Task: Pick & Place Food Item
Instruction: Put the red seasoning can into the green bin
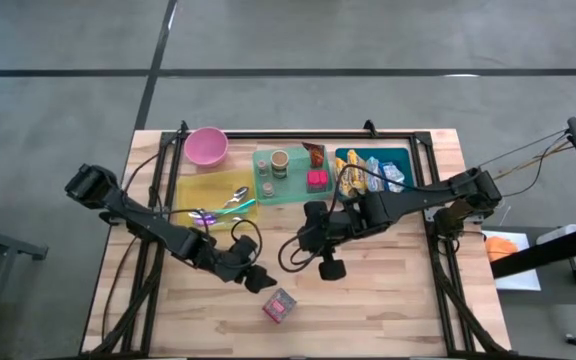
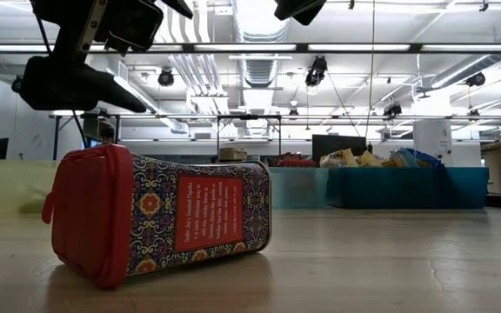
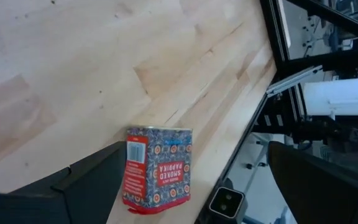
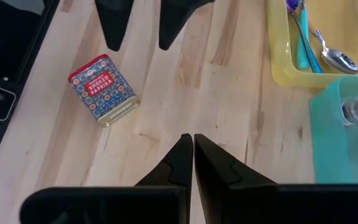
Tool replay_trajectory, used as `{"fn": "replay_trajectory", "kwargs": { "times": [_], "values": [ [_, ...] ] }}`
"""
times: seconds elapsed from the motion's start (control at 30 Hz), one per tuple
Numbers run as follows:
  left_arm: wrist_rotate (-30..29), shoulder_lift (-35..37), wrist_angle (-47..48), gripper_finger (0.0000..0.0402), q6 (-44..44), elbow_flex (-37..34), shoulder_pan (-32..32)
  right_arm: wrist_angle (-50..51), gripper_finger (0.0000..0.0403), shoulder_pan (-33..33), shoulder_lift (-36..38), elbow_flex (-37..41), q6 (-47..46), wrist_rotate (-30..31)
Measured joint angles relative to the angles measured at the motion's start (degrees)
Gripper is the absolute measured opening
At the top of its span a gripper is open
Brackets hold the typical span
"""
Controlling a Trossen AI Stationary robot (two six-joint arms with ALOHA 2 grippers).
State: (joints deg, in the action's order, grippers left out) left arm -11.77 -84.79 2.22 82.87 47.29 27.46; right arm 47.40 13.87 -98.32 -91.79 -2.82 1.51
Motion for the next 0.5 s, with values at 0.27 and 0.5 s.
{"fn": "replay_trajectory", "kwargs": {
  "times": [0.27, 0.5],
  "values": [
    [-0.8, -5.7, 4.6, 0.0392, -0.5, 5.1, 0.0, -0.3, 0.0013, 0.0, 0.0, 0.0, 0.2, 0.0],
    [0.1, -12.7, 22.8, 0.0392, -0.8, 18.8, 0.2, -0.7, 0.0013, 0.0, 0.0, 0.0, 0.2, 0.0]
  ]
}}
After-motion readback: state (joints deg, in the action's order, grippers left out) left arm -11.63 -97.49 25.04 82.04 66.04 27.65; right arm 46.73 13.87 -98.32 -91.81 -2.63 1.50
